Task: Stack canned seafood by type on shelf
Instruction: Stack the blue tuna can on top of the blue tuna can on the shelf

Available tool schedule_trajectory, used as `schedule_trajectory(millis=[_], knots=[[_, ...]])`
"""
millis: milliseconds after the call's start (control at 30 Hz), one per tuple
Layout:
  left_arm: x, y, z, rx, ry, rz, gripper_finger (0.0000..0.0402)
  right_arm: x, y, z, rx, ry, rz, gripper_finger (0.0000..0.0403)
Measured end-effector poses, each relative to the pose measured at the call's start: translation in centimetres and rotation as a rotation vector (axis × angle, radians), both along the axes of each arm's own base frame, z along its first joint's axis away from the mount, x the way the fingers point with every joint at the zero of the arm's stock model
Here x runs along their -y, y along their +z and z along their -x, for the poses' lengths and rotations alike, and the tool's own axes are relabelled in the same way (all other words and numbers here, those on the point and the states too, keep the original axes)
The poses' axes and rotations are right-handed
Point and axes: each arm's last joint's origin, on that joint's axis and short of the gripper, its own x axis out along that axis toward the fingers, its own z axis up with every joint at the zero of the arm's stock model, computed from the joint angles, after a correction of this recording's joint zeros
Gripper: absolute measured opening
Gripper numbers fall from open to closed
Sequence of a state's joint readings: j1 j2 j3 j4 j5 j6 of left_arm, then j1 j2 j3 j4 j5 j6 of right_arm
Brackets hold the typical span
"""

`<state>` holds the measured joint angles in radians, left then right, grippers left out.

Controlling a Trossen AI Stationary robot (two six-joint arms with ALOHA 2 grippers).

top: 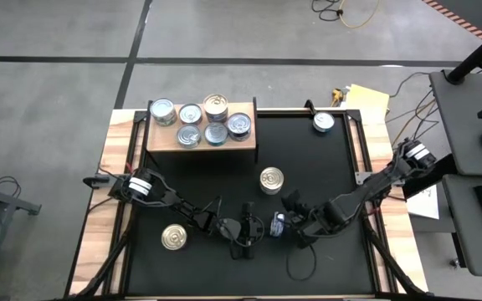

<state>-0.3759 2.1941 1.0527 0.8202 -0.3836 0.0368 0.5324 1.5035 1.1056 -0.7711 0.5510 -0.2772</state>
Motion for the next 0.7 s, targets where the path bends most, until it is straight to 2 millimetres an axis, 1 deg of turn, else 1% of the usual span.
schedule_trajectory(millis=[67, 133, 300, 367, 500, 567, 700], knots=[[0.0, 0.0, 0.0, 0.000, 0.000, 0.000, 0.0000, -0.1, 0.2, -0.4, -0.016, -0.045, -0.007, 0.0232], [0.0, 0.0, 0.0, 0.000, 0.000, 0.000, 0.0000, -0.2, 0.4, -0.5, -0.049, -0.050, 0.011, 0.0241], [0.0, 0.2, -0.2, 0.014, 0.002, -0.002, 0.0000, -1.0, 0.7, -1.2, -0.119, 0.096, 0.023, 0.0254], [0.1, 0.5, -0.4, 0.022, 0.001, -0.001, 0.0000, -1.2, 0.6, -1.5, -0.137, 0.122, 0.018, 0.0258], [0.2, 0.7, -0.8, 0.003, 0.008, -0.014, 0.0000, -1.3, -0.5, -2.2, -0.186, 0.180, 0.060, 0.0265], [0.3, 0.8, -0.9, -0.001, 0.016, -0.022, 0.0000, -1.4, -1.1, -2.5, -0.223, 0.214, 0.052, 0.0267], [0.4, 0.9, -1.2, -0.024, 0.021, -0.031, 0.0000, -1.6, -2.3, -3.0, -0.274, 0.297, 0.088, 0.0263]])
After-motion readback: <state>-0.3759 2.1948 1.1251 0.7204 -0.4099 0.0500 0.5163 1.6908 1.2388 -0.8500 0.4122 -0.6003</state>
